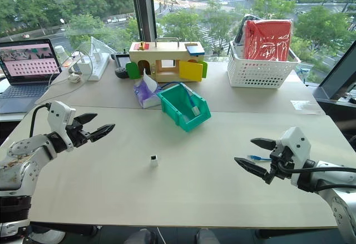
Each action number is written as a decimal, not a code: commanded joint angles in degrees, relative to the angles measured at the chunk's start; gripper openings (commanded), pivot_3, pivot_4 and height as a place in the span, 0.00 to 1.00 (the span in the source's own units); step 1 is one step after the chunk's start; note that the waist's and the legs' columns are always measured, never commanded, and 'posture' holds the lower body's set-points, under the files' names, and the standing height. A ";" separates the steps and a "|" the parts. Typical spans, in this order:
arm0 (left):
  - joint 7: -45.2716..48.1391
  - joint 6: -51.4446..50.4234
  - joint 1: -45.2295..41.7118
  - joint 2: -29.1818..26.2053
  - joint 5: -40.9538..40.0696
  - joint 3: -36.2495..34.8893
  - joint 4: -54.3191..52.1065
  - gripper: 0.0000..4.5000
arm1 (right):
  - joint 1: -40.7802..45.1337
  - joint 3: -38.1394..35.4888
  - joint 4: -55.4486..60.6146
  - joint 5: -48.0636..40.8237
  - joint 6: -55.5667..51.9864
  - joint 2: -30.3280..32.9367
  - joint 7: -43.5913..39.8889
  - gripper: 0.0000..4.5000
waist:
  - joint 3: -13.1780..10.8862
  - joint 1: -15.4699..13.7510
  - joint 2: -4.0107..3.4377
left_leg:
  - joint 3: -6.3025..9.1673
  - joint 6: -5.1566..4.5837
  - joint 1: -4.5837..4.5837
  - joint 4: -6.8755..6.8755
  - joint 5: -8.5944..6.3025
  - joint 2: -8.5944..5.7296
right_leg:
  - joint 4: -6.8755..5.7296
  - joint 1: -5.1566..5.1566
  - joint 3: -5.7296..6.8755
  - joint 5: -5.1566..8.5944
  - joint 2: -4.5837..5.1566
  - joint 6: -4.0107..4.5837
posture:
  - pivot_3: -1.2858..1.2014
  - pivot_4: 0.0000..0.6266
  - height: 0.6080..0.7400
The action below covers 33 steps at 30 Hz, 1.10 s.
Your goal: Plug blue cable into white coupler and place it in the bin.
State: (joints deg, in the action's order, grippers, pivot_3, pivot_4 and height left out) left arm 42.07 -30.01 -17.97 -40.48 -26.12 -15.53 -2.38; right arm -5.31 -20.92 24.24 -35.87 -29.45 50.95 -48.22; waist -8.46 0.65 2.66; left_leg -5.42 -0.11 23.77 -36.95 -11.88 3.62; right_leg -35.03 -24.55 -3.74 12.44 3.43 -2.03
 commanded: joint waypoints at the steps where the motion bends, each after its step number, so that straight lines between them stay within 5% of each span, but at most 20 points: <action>1: 5.06 0.71 -2.66 -1.87 -2.48 -0.30 -0.66 1.00 | -0.53 -2.65 1.00 1.17 0.34 -0.08 1.06 1.00 | 0.00 0.00 0.00 | 0.00 0.00 0.00 0.00 0.00 0.00 | 0.00 0.00 0.00 0.00 0.00 0.00 | 0.52 0.24 0.94; 10: 21.25 -5.81 -9.32 -6.92 -12.23 4.73 -6.65 1.00 | 4.53 2.89 -13.94 12.07 8.00 5.16 -4.69 1.00 | -0.03 0.22 0.04 | -0.02 0.01 -0.01 -0.14 0.01 -0.06 | -0.04 0.07 0.01 0.00 0.03 -0.01 | 0.52 0.24 0.94; 24: 21.89 -4.65 -9.39 -8.57 -9.51 6.90 -9.29 1.00 | 22.44 20.17 -40.65 24.36 17.18 2.69 -14.95 1.00 | -0.04 0.37 0.02 | 0.02 0.00 -0.02 -0.35 0.02 -0.01 | -0.21 0.08 0.01 -0.01 -0.07 0.00 | 0.52 0.24 0.94; 27: 21.76 -4.54 -9.17 -9.10 -9.47 6.00 -9.72 1.00 | 23.35 20.90 -43.86 24.48 17.12 1.96 -16.82 0.86 | -0.05 0.24 0.02 | 0.02 0.00 -0.02 -0.42 0.02 0.00 | -0.31 0.07 0.01 -0.01 -0.07 0.01 | 0.52 0.24 0.94; 33: 21.18 -3.44 -7.81 -9.32 -9.40 5.24 -10.04 1.00 | 23.85 20.33 -46.38 24.51 17.12 1.96 -18.27 0.42 | -0.05 0.04 0.02 | 0.02 0.00 -0.02 -0.54 0.02 -0.01 | -0.34 0.13 0.01 -0.02 -0.05 0.00 | 0.52 0.24 0.94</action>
State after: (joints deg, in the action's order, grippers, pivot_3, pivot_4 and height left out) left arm 63.49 -35.05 -25.90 -49.11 -35.74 -8.72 -10.54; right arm 18.23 0.63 -21.42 -11.48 -12.68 52.41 -66.09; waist -8.50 0.69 2.68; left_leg -5.40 -0.11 23.75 -37.53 -11.86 3.61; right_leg -35.41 -24.41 -3.73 12.42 3.37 -2.02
